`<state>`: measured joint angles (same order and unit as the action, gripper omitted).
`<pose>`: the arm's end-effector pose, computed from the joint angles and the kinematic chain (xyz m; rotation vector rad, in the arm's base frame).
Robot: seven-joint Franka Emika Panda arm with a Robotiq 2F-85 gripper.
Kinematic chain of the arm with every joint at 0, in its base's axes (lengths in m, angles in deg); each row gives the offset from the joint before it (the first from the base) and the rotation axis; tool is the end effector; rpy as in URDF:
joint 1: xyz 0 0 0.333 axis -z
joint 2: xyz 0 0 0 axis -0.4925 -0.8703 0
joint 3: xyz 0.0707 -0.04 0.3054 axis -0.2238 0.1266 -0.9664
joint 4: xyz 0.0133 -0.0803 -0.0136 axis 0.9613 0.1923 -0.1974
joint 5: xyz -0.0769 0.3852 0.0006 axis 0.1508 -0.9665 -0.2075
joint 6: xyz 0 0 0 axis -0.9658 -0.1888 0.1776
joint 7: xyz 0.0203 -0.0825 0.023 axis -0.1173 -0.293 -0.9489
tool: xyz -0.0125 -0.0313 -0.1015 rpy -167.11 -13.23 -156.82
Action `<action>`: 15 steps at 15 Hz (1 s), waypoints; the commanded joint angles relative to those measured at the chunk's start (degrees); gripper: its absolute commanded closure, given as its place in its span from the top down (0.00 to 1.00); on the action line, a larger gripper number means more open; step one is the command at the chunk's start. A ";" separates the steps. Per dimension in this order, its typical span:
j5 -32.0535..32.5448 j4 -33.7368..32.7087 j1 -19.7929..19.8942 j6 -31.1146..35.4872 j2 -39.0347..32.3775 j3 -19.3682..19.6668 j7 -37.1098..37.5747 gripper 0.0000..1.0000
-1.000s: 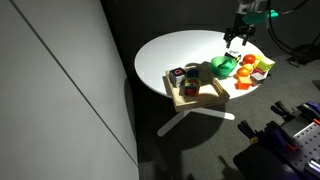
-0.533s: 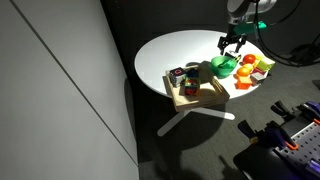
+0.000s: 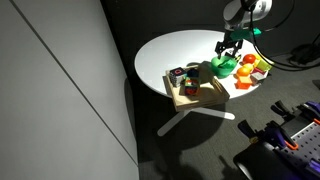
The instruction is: Put the green block in the box
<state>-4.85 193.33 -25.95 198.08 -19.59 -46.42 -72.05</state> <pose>0.6297 -0.0777 0.1905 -3.1051 0.4132 0.1268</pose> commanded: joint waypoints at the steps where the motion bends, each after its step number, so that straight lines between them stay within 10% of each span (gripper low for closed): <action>1: 1.02 -1.28 -0.62 0.66 -1.32 0.27 0.22 1.00; 15: 8.51 -0.67 -3.26 1.66 -1.94 2.97 1.44 1.00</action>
<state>1.50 193.32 -28.18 199.14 -21.03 -44.61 -72.03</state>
